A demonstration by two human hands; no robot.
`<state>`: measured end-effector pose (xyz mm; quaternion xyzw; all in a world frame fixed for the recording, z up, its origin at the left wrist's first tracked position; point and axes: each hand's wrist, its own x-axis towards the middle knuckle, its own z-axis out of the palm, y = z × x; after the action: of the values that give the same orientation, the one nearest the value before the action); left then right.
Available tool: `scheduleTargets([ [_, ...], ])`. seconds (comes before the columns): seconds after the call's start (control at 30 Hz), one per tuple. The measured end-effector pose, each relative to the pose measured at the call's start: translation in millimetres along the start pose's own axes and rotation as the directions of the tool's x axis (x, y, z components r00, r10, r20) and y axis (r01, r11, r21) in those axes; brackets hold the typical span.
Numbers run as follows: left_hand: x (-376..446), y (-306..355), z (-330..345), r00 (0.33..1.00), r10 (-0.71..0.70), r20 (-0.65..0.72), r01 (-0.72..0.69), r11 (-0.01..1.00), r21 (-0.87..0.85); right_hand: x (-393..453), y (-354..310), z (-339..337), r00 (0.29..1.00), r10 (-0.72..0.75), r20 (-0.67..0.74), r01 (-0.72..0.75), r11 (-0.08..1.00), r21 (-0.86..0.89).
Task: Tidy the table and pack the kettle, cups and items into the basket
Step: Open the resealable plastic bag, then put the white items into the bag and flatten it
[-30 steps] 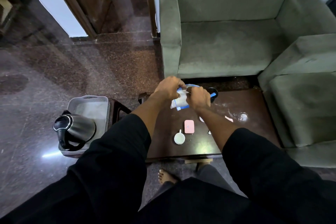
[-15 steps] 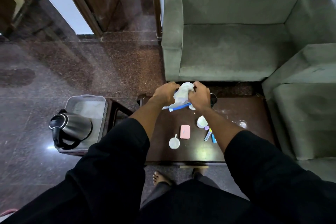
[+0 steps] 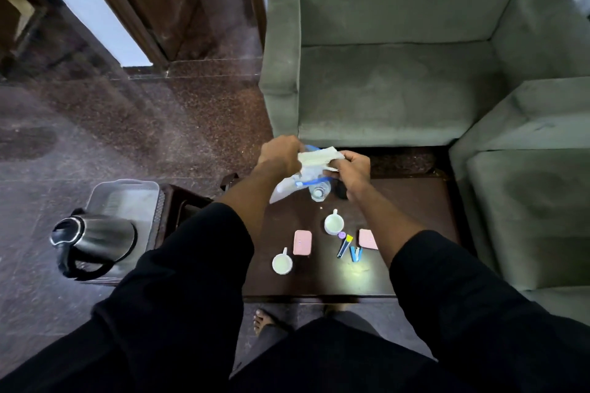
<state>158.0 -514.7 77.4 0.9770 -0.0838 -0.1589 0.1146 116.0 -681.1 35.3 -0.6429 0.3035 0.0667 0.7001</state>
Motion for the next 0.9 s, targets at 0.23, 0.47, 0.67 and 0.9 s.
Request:
scheduleTargets([
  [0.23,26,24,15,0.995,-0.007,-0.101,0.032,0.966,0.256,44,6,-64,0.924,0.095,-0.371,-0.123,0.991,-0.051],
  [0.47,62,51,61,0.987,0.047,-0.151,0.000,0.954,0.301,83,33,-65,0.901,0.124,-0.417,-0.226,0.953,-0.204],
  [0.67,114,47,104,0.988,0.018,-0.152,0.030,0.952,0.306,144,81,-63,0.893,0.167,-0.418,-0.308,0.905,-0.295],
  [0.9,149,21,152,0.985,0.052,-0.166,0.000,0.954,0.301,197,143,-66,0.960,0.078,-0.269,-0.227,0.777,-0.586],
])
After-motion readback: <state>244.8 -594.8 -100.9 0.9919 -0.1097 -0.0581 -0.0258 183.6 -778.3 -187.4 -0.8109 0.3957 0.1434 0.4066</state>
